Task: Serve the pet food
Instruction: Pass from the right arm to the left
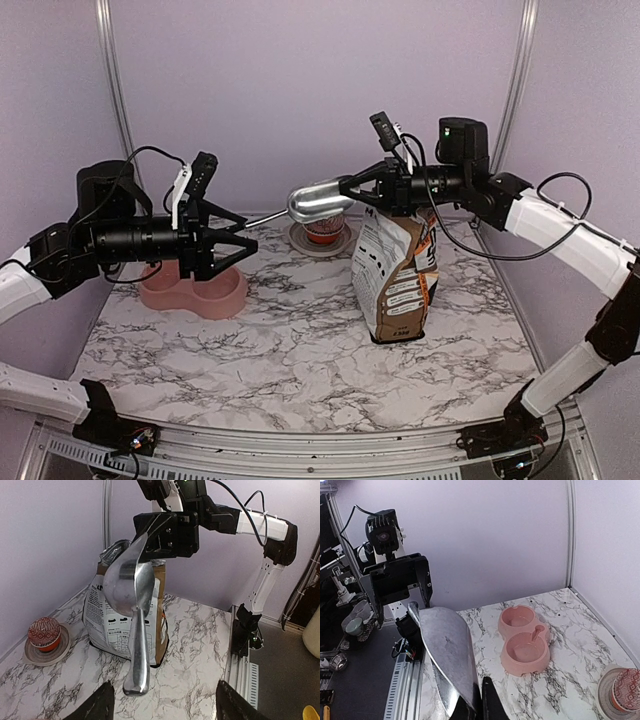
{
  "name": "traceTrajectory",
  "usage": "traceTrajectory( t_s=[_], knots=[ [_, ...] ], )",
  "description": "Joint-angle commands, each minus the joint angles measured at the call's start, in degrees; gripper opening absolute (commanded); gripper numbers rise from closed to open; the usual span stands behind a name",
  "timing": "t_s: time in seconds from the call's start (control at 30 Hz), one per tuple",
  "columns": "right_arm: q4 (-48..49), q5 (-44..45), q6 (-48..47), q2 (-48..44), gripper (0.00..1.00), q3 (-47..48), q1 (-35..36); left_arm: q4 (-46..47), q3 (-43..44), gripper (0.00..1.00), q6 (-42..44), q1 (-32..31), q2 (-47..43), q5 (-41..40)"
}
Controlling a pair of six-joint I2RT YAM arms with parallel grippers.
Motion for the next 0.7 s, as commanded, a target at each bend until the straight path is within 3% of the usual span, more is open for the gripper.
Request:
traceTrajectory(
  t_s=[0.0, 0.3, 0.67],
  knots=[
    [8.07, -3.05, 3.5, -2.66, 0.0, -0.82, -0.03, 11.25, 1.15, 0.67, -5.8, 1.67, 1.3, 5.65],
    [13.87, -2.32, 10.17, -3.54, 0.0, -2.2, -0.03, 20.69, -0.02, 0.51, -9.22, 2.19, 3.26, 6.36],
    [16.15, -1.8, 14.56, -2.83, 0.0, -3.02, 0.05, 22.86, 1.37, 0.41, -9.81, 2.19, 5.88, 7.79]
  ],
)
